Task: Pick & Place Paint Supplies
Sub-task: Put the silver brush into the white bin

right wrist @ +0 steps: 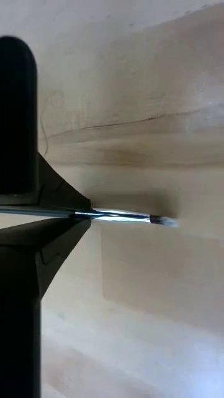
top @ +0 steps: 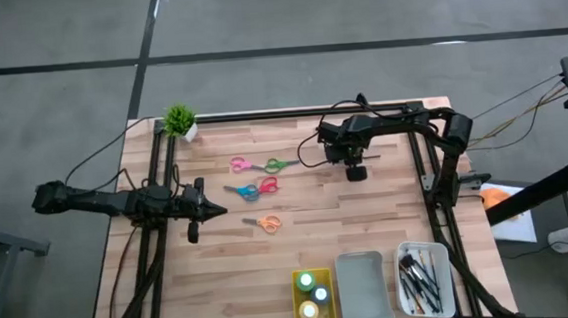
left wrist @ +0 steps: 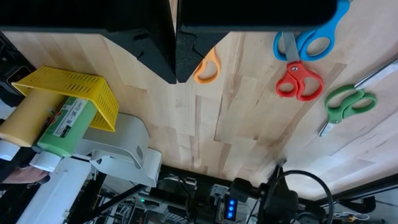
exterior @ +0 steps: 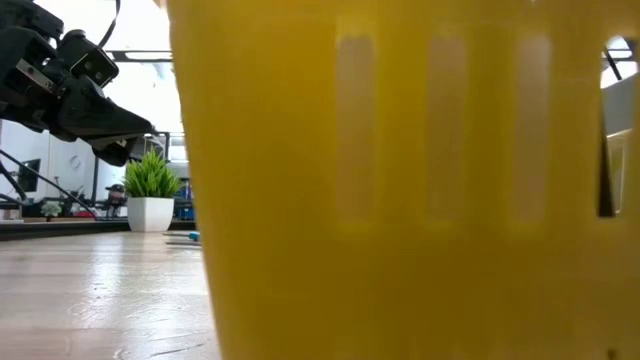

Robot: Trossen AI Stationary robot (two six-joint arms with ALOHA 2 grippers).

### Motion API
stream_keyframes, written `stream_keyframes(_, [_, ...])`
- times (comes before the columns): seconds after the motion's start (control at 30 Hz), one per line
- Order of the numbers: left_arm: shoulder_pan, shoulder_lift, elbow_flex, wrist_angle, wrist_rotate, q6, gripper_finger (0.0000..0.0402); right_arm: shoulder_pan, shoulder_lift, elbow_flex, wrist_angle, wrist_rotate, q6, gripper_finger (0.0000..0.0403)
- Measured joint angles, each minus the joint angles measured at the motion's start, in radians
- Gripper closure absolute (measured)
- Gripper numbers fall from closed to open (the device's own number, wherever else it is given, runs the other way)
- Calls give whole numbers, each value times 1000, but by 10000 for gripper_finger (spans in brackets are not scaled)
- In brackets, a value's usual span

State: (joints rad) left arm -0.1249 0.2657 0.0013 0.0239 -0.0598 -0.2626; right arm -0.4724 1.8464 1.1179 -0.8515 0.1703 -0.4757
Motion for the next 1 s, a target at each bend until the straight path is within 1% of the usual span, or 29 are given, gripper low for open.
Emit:
stream_keyframes(0.17, [0, 0, 0, 0, 0, 0, 402, 11, -59, 4, -10, 0, 69, 387])
stream_keyframes(0.3, [0, 0, 0, 0, 0, 0, 402, 28, -112, 5, -31, -25, 180, 387])
stream_keyframes(0.63, [0, 0, 0, 0, 0, 0, 402, 91, -284, 5, -115, -128, 604, 387])
stream_keyframes(0.7, [0, 0, 0, 0, 0, 0, 402, 110, -318, 5, -153, -136, 698, 388])
stream_keyframes(0.87, [0, 0, 0, 0, 0, 0, 402, 156, -397, 5, -244, -205, 942, 388])
stream_keyframes(1.0, [0, 0, 0, 0, 0, 0, 402, 199, -451, 5, -341, -228, 1108, 388])
